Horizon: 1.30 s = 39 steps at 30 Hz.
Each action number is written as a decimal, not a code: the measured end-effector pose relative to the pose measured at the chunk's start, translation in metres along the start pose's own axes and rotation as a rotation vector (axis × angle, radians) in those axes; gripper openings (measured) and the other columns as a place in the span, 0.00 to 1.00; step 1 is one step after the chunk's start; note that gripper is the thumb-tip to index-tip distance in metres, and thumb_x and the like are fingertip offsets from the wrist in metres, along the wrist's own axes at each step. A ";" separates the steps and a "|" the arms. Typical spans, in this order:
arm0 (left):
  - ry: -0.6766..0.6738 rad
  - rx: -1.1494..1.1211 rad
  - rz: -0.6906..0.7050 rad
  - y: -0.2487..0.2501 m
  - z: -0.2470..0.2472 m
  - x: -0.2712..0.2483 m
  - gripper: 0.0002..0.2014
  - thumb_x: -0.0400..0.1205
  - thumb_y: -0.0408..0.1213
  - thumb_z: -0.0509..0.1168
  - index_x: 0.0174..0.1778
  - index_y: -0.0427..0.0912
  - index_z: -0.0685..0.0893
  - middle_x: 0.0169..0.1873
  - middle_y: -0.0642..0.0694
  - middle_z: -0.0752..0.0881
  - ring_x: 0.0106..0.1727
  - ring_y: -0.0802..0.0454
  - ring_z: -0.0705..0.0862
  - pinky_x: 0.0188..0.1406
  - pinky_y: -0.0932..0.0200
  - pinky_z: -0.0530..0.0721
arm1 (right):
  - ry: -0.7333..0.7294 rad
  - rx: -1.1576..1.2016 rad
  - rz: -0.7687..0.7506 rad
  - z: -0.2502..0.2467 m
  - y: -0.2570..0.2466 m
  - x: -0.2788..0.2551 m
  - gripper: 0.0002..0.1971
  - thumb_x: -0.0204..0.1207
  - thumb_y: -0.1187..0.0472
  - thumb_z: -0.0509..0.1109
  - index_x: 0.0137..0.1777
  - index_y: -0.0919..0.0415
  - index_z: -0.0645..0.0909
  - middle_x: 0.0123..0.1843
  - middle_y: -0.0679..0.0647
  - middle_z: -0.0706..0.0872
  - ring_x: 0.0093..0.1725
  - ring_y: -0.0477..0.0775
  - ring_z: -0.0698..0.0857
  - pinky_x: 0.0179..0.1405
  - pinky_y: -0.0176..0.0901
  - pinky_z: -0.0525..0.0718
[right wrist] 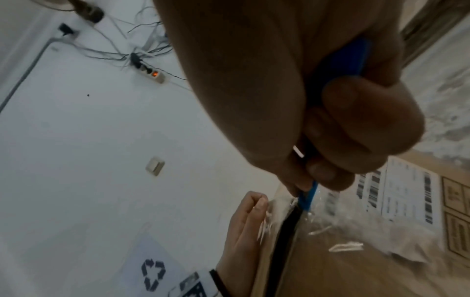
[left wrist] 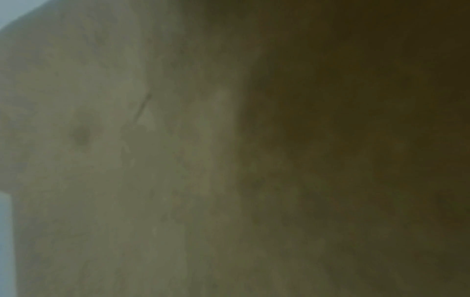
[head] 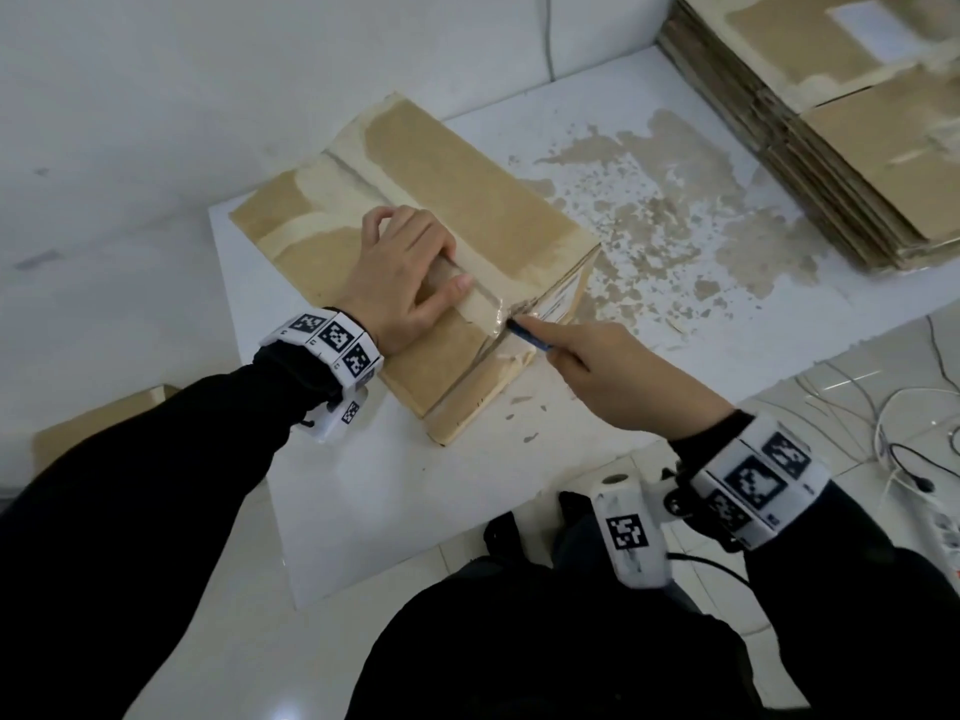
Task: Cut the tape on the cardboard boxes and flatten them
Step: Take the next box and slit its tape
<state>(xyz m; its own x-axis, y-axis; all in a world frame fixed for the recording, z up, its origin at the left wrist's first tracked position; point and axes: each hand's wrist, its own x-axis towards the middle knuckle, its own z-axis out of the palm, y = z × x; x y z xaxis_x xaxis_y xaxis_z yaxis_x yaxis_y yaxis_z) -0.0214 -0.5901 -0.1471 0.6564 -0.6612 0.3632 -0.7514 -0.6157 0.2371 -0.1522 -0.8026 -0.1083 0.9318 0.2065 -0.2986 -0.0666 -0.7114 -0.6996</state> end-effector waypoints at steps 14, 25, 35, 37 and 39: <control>-0.165 0.294 0.077 0.003 -0.005 0.006 0.22 0.85 0.52 0.48 0.44 0.41 0.81 0.42 0.45 0.77 0.50 0.43 0.76 0.70 0.41 0.56 | -0.265 0.504 0.042 0.004 0.021 -0.032 0.21 0.87 0.61 0.54 0.72 0.35 0.72 0.28 0.47 0.70 0.22 0.45 0.62 0.18 0.32 0.63; -0.407 -0.023 -0.968 0.050 -0.011 0.055 0.19 0.83 0.46 0.64 0.61 0.35 0.84 0.63 0.38 0.82 0.66 0.40 0.79 0.57 0.55 0.75 | 0.014 -0.277 -0.331 -0.018 0.051 -0.007 0.27 0.85 0.65 0.56 0.79 0.40 0.64 0.27 0.51 0.70 0.26 0.49 0.69 0.27 0.45 0.69; -0.071 -0.611 -1.347 0.071 0.000 0.046 0.21 0.76 0.47 0.73 0.55 0.32 0.86 0.55 0.40 0.88 0.53 0.44 0.87 0.60 0.52 0.83 | 0.084 -0.510 -0.395 -0.031 0.058 -0.006 0.30 0.82 0.70 0.55 0.80 0.42 0.62 0.36 0.53 0.74 0.34 0.57 0.76 0.26 0.46 0.70; -0.036 -0.584 -1.339 0.078 -0.002 0.049 0.14 0.76 0.42 0.73 0.47 0.33 0.86 0.51 0.39 0.88 0.52 0.43 0.86 0.62 0.51 0.81 | 0.104 -0.499 -0.377 -0.035 0.059 -0.009 0.30 0.82 0.70 0.55 0.80 0.42 0.63 0.34 0.52 0.71 0.32 0.57 0.76 0.26 0.45 0.70; -0.030 -0.578 -1.334 0.078 -0.003 0.047 0.11 0.77 0.40 0.73 0.35 0.39 0.80 0.46 0.40 0.85 0.50 0.44 0.83 0.62 0.50 0.79 | 0.097 -0.522 -0.395 -0.037 0.058 -0.006 0.30 0.82 0.71 0.55 0.80 0.44 0.63 0.32 0.51 0.67 0.29 0.54 0.72 0.24 0.43 0.64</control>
<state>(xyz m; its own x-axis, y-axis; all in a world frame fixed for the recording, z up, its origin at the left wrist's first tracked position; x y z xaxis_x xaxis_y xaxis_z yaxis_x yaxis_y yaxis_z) -0.0492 -0.6682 -0.1086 0.8701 0.2408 -0.4300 0.4900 -0.5173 0.7017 -0.1483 -0.8697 -0.1229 0.8800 0.4749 -0.0074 0.4459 -0.8316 -0.3311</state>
